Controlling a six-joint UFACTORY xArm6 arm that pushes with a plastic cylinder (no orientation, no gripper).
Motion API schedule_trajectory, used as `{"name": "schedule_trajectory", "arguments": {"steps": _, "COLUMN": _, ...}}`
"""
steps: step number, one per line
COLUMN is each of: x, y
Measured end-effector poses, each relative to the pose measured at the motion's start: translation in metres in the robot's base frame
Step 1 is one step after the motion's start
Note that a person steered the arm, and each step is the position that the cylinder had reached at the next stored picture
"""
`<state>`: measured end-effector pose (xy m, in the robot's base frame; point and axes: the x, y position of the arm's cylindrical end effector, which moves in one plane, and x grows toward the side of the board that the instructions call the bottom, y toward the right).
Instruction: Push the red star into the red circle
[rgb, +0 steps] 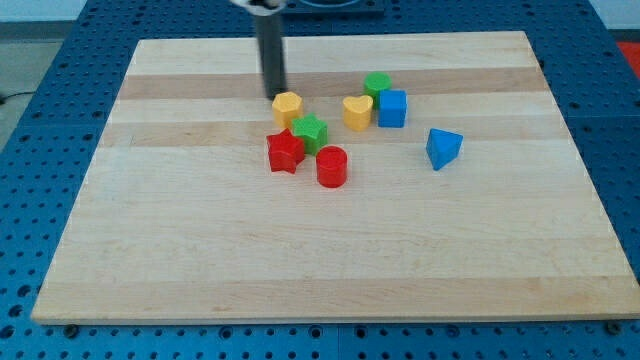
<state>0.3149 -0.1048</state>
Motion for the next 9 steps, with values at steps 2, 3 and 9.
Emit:
{"name": "schedule_trajectory", "arguments": {"steps": 2, "x": 0.036, "y": 0.001}}
{"name": "schedule_trajectory", "arguments": {"steps": 3, "x": 0.033, "y": 0.018}}
{"name": "schedule_trajectory", "arguments": {"steps": 9, "x": 0.053, "y": -0.013}}
